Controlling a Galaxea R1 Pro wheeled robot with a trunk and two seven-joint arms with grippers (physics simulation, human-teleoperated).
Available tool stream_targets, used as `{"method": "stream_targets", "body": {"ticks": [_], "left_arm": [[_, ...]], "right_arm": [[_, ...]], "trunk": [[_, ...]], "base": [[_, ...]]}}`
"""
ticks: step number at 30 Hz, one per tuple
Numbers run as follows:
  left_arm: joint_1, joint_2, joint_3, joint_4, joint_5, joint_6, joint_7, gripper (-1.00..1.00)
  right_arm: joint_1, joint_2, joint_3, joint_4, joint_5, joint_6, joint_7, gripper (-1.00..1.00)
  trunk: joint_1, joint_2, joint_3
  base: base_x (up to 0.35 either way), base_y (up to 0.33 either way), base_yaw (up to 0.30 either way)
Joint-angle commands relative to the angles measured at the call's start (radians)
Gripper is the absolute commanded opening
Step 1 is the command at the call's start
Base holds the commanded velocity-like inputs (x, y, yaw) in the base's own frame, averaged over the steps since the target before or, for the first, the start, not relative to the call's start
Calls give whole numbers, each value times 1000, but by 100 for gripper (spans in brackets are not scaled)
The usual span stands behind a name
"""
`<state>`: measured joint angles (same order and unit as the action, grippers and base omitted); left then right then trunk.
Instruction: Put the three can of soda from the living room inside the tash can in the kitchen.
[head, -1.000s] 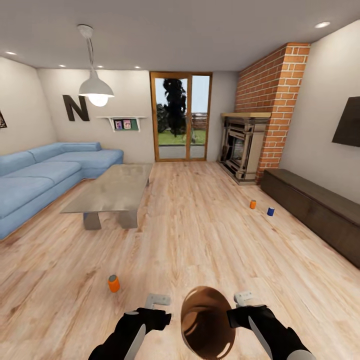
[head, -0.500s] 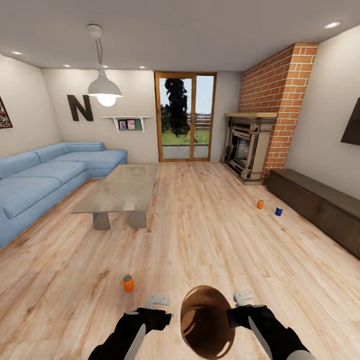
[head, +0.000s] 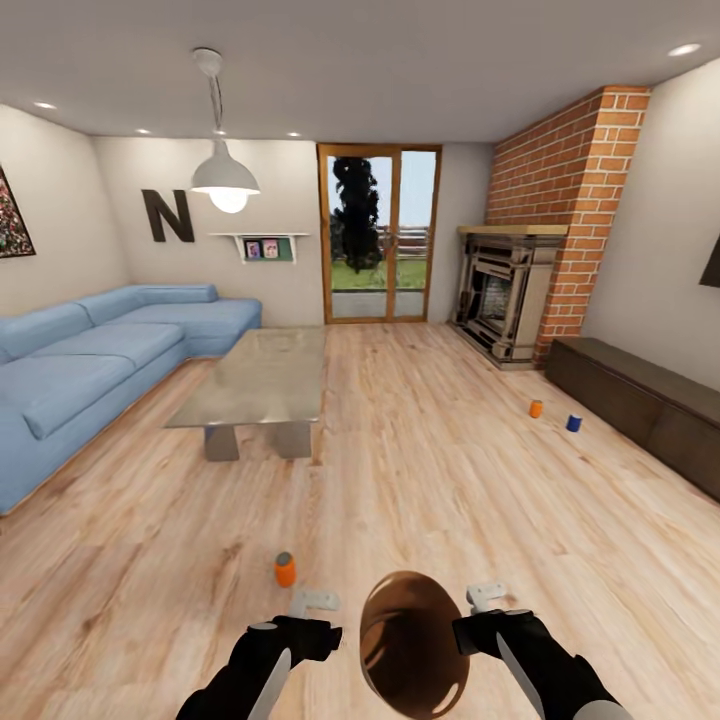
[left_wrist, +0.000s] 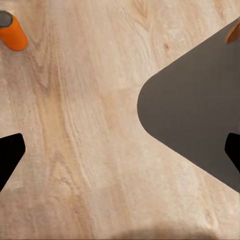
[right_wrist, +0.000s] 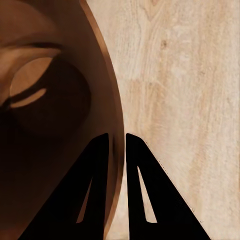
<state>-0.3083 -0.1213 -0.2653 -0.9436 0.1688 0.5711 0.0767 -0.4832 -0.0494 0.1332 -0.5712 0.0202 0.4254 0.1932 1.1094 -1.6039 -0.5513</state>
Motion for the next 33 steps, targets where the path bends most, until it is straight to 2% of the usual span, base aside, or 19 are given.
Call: {"method": "stream_targets", "body": {"ticks": [1, 24, 33], "left_arm": [[0, 0, 0, 0, 0, 0, 0, 100], [0, 2, 0, -1, 0, -2, -1, 100], [0, 0, 0, -1, 0, -2, -3, 100]], "right_arm": [[-1, 0, -1, -1, -11, 1, 6, -100], [-1, 0, -2, -1, -11, 1, 6, -100], [0, 0, -2, -1, -11, 1, 6, -100]], "trunk": [[0, 0, 0], [0, 0, 0], [0, 0, 0]], "base": [[95, 334, -78], [207, 274, -256], [125, 298, -278]]}}
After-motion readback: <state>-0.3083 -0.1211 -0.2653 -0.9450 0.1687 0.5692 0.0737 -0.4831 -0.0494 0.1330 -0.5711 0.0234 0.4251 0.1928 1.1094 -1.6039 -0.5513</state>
